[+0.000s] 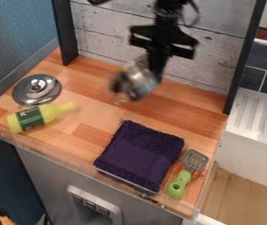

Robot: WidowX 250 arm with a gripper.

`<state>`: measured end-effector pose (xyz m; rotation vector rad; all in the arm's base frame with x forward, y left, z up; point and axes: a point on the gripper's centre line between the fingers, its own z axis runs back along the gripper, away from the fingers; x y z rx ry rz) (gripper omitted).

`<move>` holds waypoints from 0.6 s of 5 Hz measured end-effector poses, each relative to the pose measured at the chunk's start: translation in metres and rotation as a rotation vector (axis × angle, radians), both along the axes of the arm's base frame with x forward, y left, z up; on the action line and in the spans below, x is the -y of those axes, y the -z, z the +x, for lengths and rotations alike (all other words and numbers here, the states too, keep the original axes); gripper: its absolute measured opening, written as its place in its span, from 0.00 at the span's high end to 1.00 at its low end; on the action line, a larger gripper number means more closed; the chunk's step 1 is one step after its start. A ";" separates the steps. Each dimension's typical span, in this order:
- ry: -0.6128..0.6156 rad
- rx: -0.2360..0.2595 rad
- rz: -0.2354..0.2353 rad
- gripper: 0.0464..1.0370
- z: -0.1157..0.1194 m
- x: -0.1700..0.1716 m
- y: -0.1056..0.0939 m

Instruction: Move the pot from the right side to the left side of the table

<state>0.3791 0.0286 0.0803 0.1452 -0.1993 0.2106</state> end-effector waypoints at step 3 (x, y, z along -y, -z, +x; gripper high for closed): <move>-0.119 -0.021 0.130 0.99 0.010 -0.090 0.010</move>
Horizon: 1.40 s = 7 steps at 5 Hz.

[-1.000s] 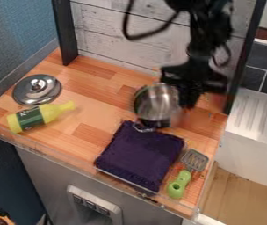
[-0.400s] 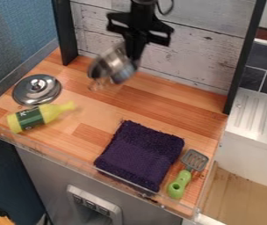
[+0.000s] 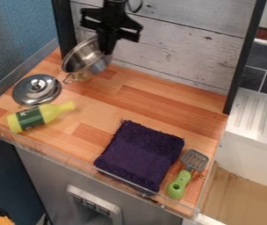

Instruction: Move the pot from the right side to the left side of the table

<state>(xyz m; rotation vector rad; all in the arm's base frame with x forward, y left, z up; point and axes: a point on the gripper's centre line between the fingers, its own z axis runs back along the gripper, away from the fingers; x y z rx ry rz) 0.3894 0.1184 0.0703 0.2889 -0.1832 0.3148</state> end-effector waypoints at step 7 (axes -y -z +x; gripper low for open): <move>-0.020 -0.068 0.006 0.03 -0.015 -0.001 0.031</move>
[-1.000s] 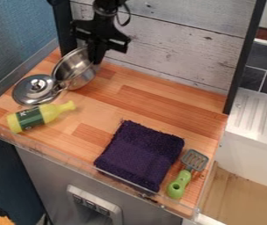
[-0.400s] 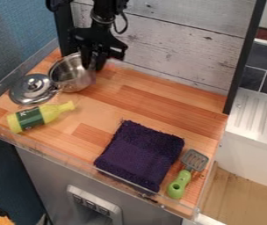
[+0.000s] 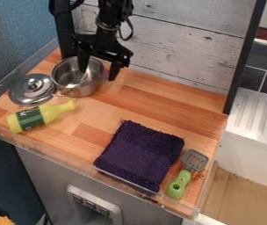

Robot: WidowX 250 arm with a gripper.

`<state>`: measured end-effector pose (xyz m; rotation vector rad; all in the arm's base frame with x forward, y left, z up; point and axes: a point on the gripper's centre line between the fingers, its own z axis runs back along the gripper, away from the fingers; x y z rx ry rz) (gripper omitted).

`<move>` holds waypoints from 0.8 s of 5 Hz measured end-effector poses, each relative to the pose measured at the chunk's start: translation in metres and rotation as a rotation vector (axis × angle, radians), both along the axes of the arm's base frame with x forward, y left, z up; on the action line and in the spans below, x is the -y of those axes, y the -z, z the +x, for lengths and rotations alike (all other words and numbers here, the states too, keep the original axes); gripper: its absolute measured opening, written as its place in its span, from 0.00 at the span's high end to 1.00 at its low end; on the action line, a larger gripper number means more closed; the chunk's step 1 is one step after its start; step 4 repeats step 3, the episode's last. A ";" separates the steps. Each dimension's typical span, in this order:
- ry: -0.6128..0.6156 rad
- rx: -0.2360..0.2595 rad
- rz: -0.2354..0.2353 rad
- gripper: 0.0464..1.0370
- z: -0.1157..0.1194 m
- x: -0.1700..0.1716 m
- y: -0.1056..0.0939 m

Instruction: Move the pot from the right side to the left side of the table

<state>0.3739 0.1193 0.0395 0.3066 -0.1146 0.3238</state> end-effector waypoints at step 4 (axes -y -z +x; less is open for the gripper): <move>0.025 0.134 -0.106 0.04 0.003 0.020 -0.062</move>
